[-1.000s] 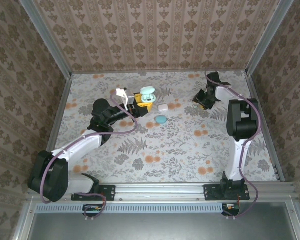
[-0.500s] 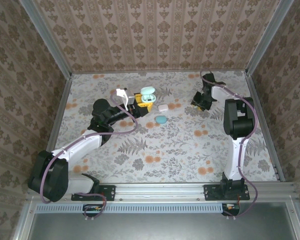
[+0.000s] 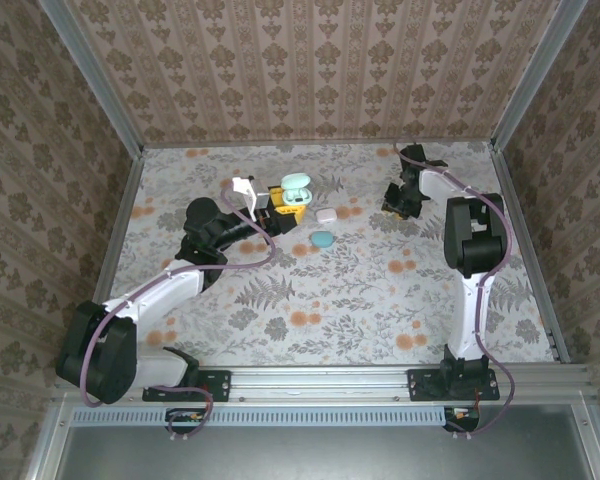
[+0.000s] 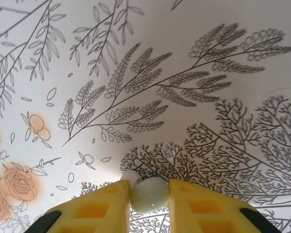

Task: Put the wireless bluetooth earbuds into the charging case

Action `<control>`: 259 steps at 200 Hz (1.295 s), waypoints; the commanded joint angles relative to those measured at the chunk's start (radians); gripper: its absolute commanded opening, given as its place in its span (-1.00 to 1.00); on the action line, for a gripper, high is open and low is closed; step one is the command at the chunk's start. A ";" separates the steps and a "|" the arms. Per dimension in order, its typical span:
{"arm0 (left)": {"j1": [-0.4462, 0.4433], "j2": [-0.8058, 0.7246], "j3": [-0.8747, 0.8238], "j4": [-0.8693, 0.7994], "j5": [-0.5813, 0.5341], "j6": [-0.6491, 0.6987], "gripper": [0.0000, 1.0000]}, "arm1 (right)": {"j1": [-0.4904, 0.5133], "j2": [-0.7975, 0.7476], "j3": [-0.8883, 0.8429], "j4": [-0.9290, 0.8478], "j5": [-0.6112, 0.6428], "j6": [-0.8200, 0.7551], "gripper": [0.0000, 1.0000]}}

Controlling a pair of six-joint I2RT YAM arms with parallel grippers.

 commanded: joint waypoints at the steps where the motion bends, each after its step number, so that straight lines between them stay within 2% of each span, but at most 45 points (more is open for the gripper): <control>1: 0.010 -0.007 0.018 0.014 0.005 0.009 -0.49 | 0.027 -0.016 -0.002 -0.062 0.017 -0.076 -0.47; 60: 0.010 -0.021 0.015 0.008 0.006 0.012 -0.48 | 0.085 -0.198 -0.149 -0.103 -0.047 -0.162 -0.47; 108: 0.010 -0.053 0.000 -0.006 0.003 0.022 -0.49 | 0.171 -0.347 -0.302 -0.238 -0.078 -0.241 -0.47; 169: 0.008 -0.083 -0.011 -0.028 0.000 0.033 -0.48 | 0.259 -0.344 -0.396 -0.328 -0.142 -0.311 -0.44; 194: 0.007 -0.089 -0.009 -0.033 0.005 0.033 -0.48 | 0.262 -0.338 -0.401 -0.290 -0.079 -0.254 -0.41; 225: 0.007 -0.105 -0.013 -0.051 -0.006 0.044 -0.48 | 0.273 -0.385 -0.418 -0.226 -0.143 -0.188 -0.39; 259: 0.007 -0.115 -0.020 -0.058 -0.023 0.054 -0.48 | 0.353 -0.437 -0.480 -0.158 -0.190 -0.104 -0.31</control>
